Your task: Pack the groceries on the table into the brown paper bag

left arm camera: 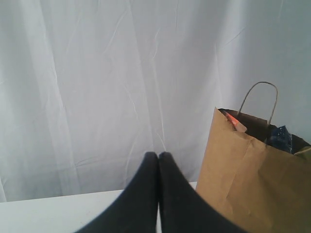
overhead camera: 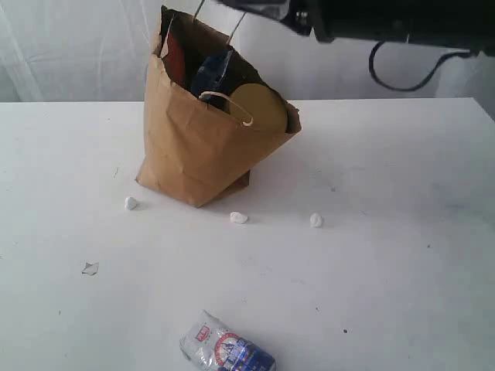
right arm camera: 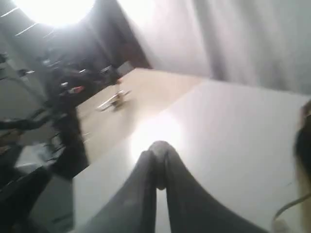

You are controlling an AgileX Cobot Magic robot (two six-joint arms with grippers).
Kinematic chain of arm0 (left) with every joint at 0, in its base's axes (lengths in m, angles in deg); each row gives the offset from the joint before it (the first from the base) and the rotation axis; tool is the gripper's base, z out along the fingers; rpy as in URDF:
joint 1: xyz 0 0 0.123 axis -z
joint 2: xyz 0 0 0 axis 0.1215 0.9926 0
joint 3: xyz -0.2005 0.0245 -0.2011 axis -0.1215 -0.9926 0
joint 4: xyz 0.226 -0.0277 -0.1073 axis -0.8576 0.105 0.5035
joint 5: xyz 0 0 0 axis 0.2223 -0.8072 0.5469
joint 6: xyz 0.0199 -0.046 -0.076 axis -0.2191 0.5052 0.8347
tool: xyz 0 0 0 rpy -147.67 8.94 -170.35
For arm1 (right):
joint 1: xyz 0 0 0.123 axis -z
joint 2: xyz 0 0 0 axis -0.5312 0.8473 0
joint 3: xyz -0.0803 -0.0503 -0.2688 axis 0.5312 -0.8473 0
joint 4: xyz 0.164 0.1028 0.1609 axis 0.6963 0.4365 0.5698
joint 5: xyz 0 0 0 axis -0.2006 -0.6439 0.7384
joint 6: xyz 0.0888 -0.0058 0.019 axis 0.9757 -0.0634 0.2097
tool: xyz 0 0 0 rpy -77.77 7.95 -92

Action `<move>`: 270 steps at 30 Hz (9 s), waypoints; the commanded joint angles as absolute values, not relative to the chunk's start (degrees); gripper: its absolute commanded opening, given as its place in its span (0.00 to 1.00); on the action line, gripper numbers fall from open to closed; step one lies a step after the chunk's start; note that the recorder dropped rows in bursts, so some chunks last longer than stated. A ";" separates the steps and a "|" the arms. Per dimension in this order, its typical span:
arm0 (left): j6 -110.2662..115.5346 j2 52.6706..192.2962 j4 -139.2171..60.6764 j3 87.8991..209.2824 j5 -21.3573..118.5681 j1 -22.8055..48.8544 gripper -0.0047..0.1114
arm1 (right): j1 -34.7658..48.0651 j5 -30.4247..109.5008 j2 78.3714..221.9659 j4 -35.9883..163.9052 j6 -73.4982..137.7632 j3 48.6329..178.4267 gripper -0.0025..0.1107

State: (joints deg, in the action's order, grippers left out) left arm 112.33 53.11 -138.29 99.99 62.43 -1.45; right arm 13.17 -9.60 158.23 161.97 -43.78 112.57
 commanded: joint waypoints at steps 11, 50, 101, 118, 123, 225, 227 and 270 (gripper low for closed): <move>112.26 52.67 -139.22 99.63 63.15 -0.96 0.04 | 9.46 1.25 181.20 163.91 -48.40 129.14 0.05; 112.26 52.67 -139.22 99.63 64.08 -0.96 0.04 | 12.79 -15.09 175.57 53.63 17.36 140.54 0.02; 112.26 52.67 -139.22 99.63 64.08 -0.96 0.04 | 14.49 -28.12 186.58 69.21 13.57 140.75 0.24; 112.26 52.67 -139.22 99.63 64.08 -0.96 0.04 | 14.59 -4.97 188.95 69.93 12.72 124.37 0.26; 112.26 52.67 -139.22 99.63 64.08 -0.96 0.04 | 14.33 -2.77 191.28 74.91 11.24 124.02 0.37; 112.26 52.67 -139.22 99.63 64.68 -0.96 0.04 | 5.24 32.93 178.61 163.11 -64.48 136.39 0.31; 112.26 52.67 -139.22 99.63 64.92 -0.96 0.04 | 5.24 37.57 176.51 162.98 -64.48 135.15 0.30; 34.57 129.13 -72.92 131.01 -1.58 -2.85 0.04 | 8.14 -15.21 168.98 132.33 -25.82 101.96 0.02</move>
State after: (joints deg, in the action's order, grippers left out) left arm 59.88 124.75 -102.85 127.57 13.55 -1.71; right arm 7.78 -11.77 169.18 132.88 -26.04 101.71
